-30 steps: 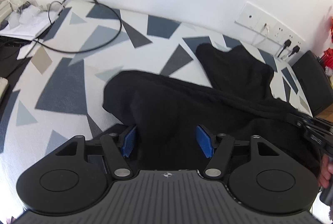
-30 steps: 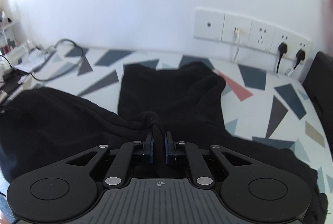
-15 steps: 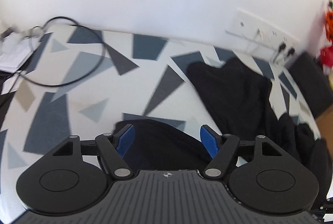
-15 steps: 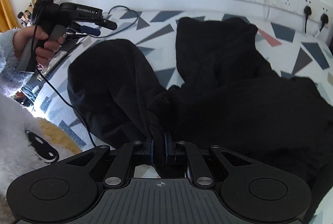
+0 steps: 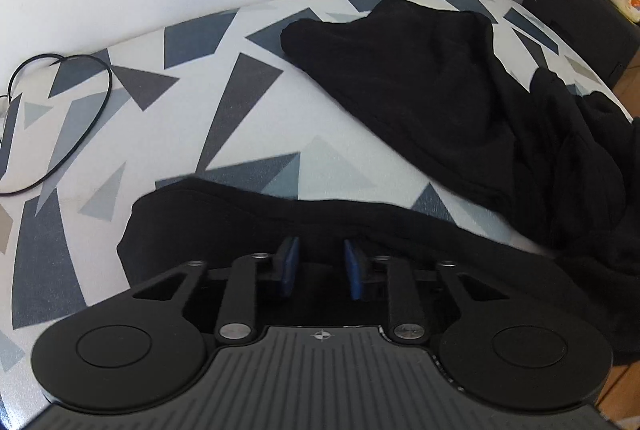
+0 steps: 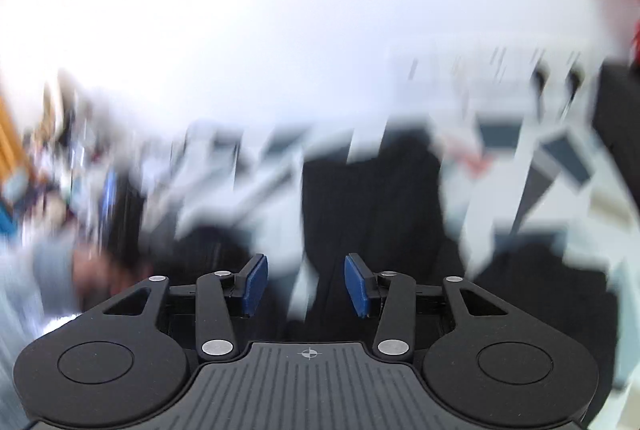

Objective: Fold clothes

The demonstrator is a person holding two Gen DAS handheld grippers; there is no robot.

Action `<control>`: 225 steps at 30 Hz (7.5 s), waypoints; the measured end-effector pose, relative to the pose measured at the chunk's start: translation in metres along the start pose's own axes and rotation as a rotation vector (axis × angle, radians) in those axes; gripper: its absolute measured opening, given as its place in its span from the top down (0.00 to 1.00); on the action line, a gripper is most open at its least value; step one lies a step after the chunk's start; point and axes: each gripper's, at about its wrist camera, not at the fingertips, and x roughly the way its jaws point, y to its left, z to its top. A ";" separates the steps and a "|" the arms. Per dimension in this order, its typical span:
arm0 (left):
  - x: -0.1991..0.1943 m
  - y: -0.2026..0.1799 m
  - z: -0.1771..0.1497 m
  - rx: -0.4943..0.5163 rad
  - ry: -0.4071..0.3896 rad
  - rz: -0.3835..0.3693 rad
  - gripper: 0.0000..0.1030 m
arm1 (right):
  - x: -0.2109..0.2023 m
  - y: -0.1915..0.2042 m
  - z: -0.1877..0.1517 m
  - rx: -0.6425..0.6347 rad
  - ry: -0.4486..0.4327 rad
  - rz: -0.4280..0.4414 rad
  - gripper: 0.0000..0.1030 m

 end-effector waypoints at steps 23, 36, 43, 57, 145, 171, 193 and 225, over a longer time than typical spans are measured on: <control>-0.042 0.032 0.015 -0.367 -0.033 -0.005 0.41 | 0.312 -0.119 0.084 -0.041 0.263 -0.383 0.39; 0.078 -0.008 0.116 -0.368 0.000 -0.081 0.48 | 0.349 -0.140 0.060 -0.045 0.386 -0.328 0.82; 0.098 0.007 0.113 -0.511 -0.037 -0.110 0.94 | 0.334 -0.105 0.067 -0.216 0.340 -0.276 0.92; -0.099 0.106 0.044 -0.642 -0.588 0.150 0.94 | 0.339 0.089 0.160 -0.370 0.052 0.077 0.93; 0.086 -0.009 0.102 0.014 0.012 0.214 0.24 | 0.101 -0.267 -0.032 0.222 0.185 -0.719 0.47; 0.129 0.003 0.153 -0.248 -0.089 0.350 0.14 | 0.224 -0.325 0.037 0.025 0.246 -0.791 0.48; -0.026 0.154 -0.011 -0.956 -0.063 0.510 0.22 | 0.201 -0.181 0.055 -0.187 0.138 -0.364 0.15; 0.010 0.250 -0.011 -0.889 -0.123 0.522 0.81 | 0.391 -0.020 0.019 -0.204 0.342 -0.302 0.25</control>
